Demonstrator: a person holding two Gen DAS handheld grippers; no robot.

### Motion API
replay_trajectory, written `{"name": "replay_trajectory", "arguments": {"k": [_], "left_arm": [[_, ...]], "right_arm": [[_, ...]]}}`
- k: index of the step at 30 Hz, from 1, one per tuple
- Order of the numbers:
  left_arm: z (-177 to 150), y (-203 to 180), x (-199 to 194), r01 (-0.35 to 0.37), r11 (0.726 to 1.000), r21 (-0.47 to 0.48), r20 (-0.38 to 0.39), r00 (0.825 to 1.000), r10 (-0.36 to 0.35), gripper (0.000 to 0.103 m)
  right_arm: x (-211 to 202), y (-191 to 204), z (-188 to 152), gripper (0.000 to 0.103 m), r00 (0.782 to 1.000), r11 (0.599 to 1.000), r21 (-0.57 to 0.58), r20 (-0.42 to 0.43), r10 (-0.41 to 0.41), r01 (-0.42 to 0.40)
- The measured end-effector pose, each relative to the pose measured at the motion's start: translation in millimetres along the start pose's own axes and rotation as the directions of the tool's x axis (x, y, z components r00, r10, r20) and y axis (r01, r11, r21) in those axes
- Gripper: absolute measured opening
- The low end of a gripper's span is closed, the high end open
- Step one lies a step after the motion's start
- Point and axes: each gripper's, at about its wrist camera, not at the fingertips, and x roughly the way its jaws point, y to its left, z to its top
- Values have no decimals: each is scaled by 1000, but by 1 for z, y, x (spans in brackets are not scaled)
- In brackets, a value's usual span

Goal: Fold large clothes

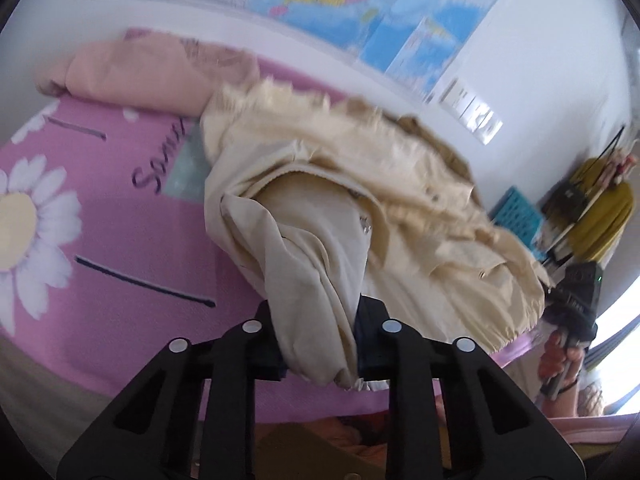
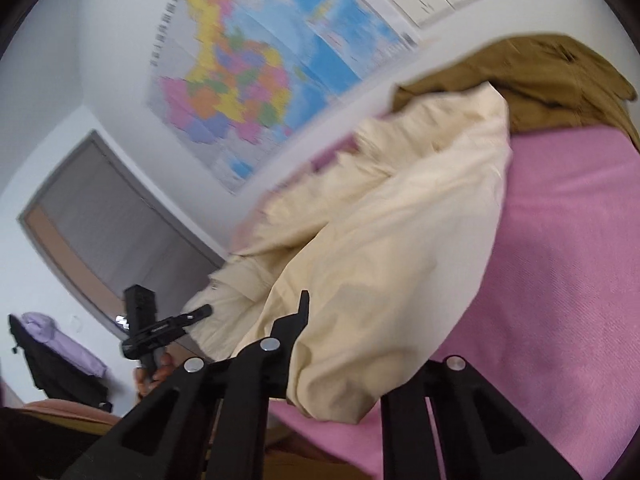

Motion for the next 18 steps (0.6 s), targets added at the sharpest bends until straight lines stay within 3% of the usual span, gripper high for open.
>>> {"name": "replay_trajectory", "arguments": {"k": [3,5,6,10,13,15,17,18], "left_arm": [[4,3,-19,25,1000,-8,25,999,-25,24],[1,5,-21,14,1000,5,9,1000,-14,29],[-3,7,-15,-2,1000,13,-12,1000,2,37],[-20,18,8,-11,1000,-7,-96,995,10,51],[-29,28,20,-13,999,-32,-126,992,8,62],[-33,32,28,7,999,-48,-147,989,-14,71],[-36,30,31,-6,1000,-31,-153,988,2,71],[-36,28,31,-9,1000,-24,-152,988,5,64]], "right_arm": [[-15,21,-2,13,998,996,-53,22,67,-66],[-14,22,-6,15,999,997,-63,-6,33,-33],[-8,16,-10,17,999,998,-55,-44,22,-25],[9,-8,-28,27,990,1000,24,-141,-9,12],[9,-21,-38,41,988,997,63,-149,-44,54],[9,-29,-43,45,989,993,108,-143,-29,45],[11,-33,-47,42,989,991,126,-150,-15,34],[15,-30,-48,27,988,993,118,-151,-6,25]]}}
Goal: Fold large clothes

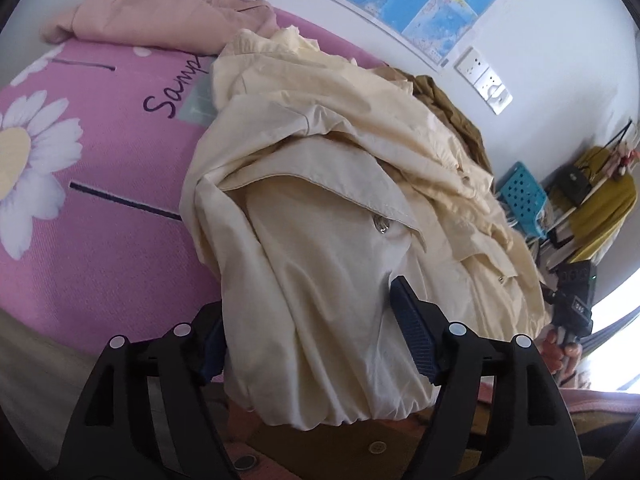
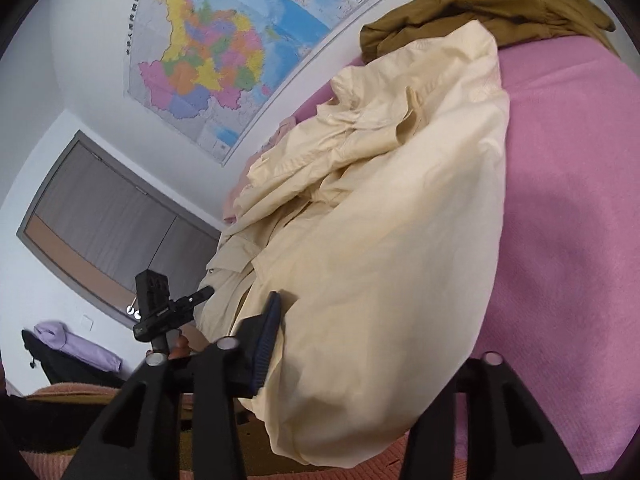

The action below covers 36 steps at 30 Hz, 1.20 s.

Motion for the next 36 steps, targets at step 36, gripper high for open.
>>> {"name": "replay_trajectory", "arguments": {"k": [36], "left_arm": [[134,-58,-49,-62,990,126,27,998,59,28]], "right_arm": [[-23,37,147,13,962,988,63,245,122,-142]]}}
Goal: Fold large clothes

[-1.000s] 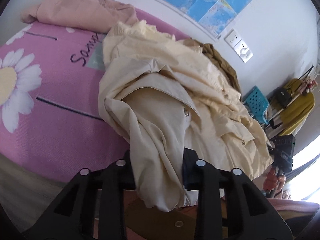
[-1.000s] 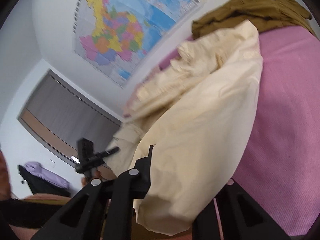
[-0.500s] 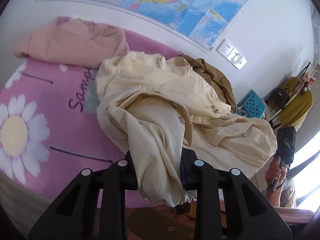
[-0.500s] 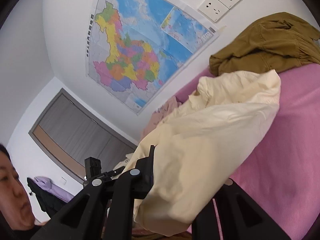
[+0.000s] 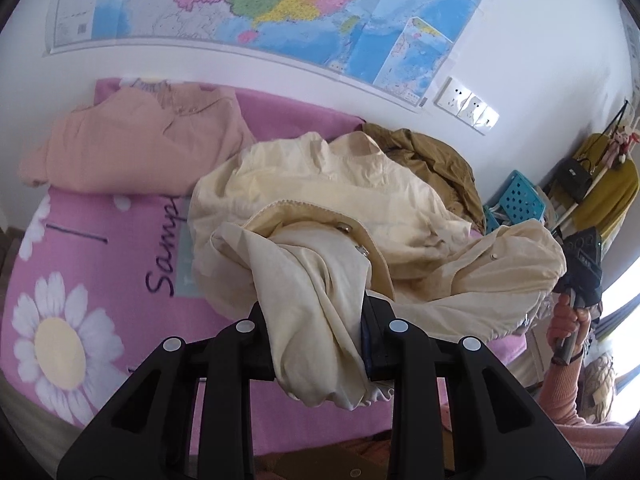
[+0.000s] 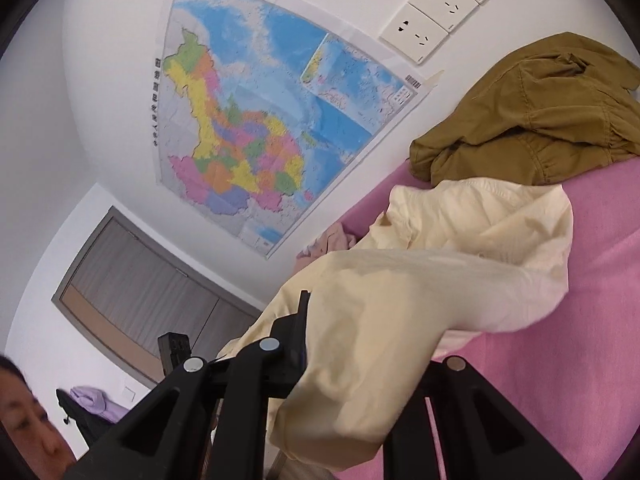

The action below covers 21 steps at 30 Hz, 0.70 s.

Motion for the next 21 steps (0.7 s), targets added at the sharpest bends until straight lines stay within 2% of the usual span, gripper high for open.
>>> {"name": "replay_trajectory", "arguments": {"k": [5,15,21], "left_arm": [[19,-5,6,-32,999,10,3,999,32,28],[35,-24,19,-143,988,67,57,989,139,28],[44,-26,24,-165,983,84,66,985,160,28]], "right_arm": [[11,-4,15,13,1000,1000,11,4,-22,22],[22,-14,30,13,999,998,33,9,-48,47],[30,-18,40,13,998,997,45,5,-64,63]]}}
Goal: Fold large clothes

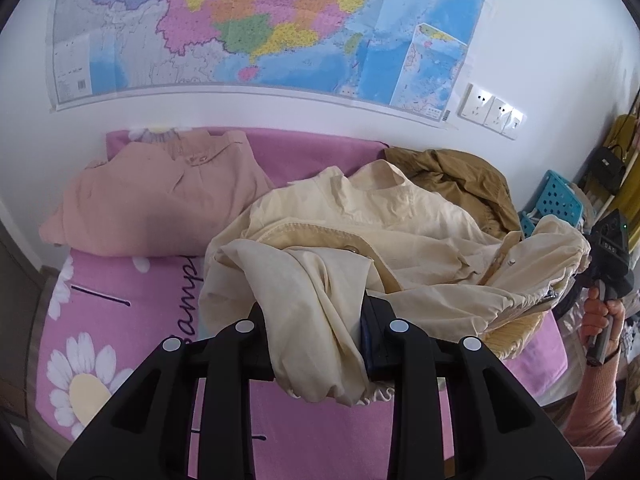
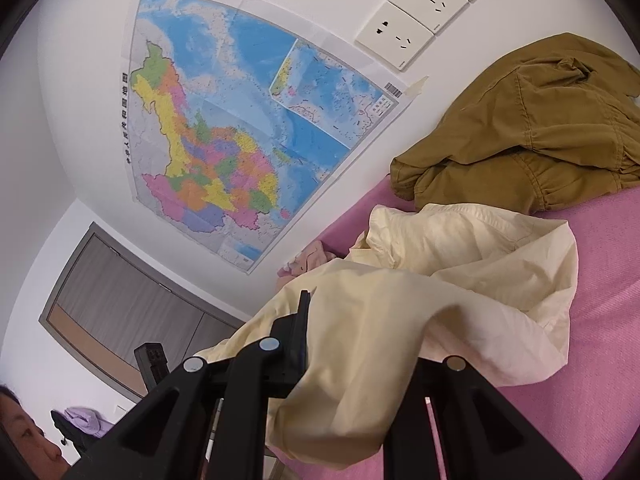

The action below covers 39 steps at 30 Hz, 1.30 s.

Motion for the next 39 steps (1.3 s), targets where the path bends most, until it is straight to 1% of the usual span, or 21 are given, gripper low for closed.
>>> {"name": "replay_trajectory", "arguments": {"k": [13,18,27,39], "left_arm": [[25,10,21,1,1000,-8,-28,1000,-1,30],[36,13,34,-2,1000,-12,-42,999,1,31],[61,27,67,-5,998,-61,-99,995,-1,33],[77,40,109,-33,995,-94,-168,986,17,34]], "right_arm": [[23,-9,22,13,999,999,28,-13,-36,36],[34,-16,32,14,999,997,56,-20,-46,47],[56,-30,52,17,995,991,93,-44,-94,98],[81,-51,67,20,987,980,134,-78,-140,149]]}}
